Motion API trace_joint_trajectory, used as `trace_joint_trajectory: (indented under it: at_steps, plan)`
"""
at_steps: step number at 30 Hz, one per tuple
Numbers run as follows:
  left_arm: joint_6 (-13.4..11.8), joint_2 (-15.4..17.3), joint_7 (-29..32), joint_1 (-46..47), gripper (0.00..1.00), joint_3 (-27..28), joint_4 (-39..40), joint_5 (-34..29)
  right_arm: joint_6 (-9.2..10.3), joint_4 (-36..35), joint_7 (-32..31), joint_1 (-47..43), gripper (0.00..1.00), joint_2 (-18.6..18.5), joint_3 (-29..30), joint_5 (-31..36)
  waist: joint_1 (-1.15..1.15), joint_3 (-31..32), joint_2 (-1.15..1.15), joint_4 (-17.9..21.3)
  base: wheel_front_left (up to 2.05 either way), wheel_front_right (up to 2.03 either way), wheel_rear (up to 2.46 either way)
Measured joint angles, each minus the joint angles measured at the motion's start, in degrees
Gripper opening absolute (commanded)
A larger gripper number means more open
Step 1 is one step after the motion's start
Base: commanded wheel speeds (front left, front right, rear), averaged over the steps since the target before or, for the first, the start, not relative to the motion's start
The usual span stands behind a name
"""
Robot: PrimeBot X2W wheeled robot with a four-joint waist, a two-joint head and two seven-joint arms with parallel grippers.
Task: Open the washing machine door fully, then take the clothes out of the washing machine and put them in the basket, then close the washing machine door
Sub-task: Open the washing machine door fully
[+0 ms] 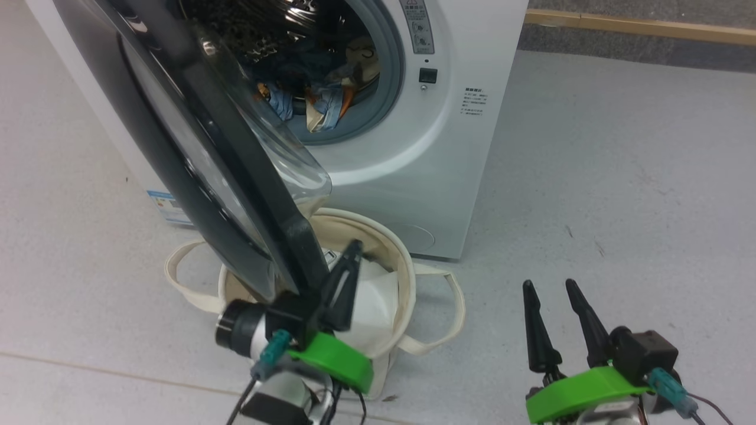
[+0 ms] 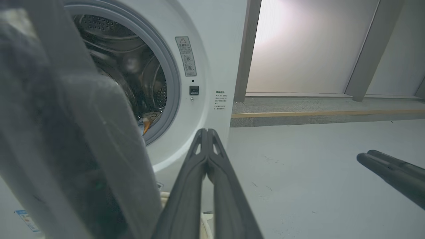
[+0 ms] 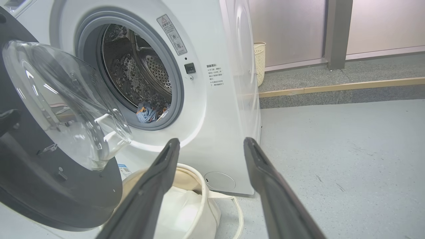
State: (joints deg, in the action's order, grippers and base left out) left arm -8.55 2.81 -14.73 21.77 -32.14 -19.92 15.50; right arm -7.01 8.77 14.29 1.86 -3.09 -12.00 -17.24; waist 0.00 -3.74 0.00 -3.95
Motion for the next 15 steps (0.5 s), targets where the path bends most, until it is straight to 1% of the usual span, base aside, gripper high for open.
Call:
trace_joint_trajectory:
  at_steps: [3,7,15]
  plan:
    - [-2.12,-0.03,-0.01,1.5,0.0,0.81,-2.24,0.43,0.0,0.02,0.0,0.88,1.0,0.0,-0.23,-0.15,0.0,-0.52,0.0,-0.03,0.0,0.0,0.0]
    - [-3.58,-0.93,-0.01,2.24,0.0,0.68,-4.0,0.42,0.0,0.02,0.0,1.3,1.0,0.0,-0.19,-0.76,0.0,-0.87,0.0,-0.57,0.0,0.0,0.0]
    - [-3.9,-1.51,-0.01,1.1,0.0,1.1,-2.86,0.23,0.0,0.02,0.0,1.35,1.0,0.0,-0.05,-0.75,0.0,-1.24,0.0,-3.16,0.0,0.0,0.0]
